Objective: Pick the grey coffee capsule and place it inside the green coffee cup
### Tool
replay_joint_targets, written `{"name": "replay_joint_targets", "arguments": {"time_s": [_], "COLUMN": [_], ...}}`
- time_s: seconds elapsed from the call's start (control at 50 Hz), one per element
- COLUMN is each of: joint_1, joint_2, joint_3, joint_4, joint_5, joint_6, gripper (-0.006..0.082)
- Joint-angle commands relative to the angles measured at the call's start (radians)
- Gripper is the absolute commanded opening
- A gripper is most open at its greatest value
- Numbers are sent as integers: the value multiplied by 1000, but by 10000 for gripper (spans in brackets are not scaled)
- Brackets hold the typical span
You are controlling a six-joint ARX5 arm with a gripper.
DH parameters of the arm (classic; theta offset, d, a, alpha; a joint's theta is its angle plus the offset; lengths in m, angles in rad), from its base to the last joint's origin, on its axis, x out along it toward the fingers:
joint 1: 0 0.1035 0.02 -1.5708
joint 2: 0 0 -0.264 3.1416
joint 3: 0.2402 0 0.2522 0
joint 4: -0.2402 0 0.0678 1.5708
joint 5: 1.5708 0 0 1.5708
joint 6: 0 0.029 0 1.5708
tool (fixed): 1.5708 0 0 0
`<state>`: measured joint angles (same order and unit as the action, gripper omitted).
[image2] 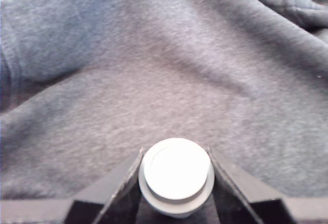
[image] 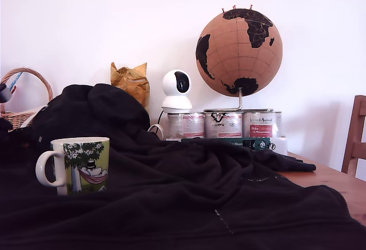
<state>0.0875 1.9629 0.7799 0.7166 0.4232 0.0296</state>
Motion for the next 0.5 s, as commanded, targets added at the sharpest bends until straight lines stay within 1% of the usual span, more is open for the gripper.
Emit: {"name": "replay_joint_targets", "arguments": {"time_s": [0.0,0.12,0.24,0.34,0.48], "joint_1": [2,2,1,-6,-35], "joint_2": [-52,-136,-240,-335,-445], "joint_3": [-3,-3,-3,-3,-3], "joint_4": [12,-17,-81,-190,-348], "joint_5": [24,77,143,153,203], "joint_6": [-16,-42,-60,-85,-78], "gripper": [121,121,121,121,122]}}
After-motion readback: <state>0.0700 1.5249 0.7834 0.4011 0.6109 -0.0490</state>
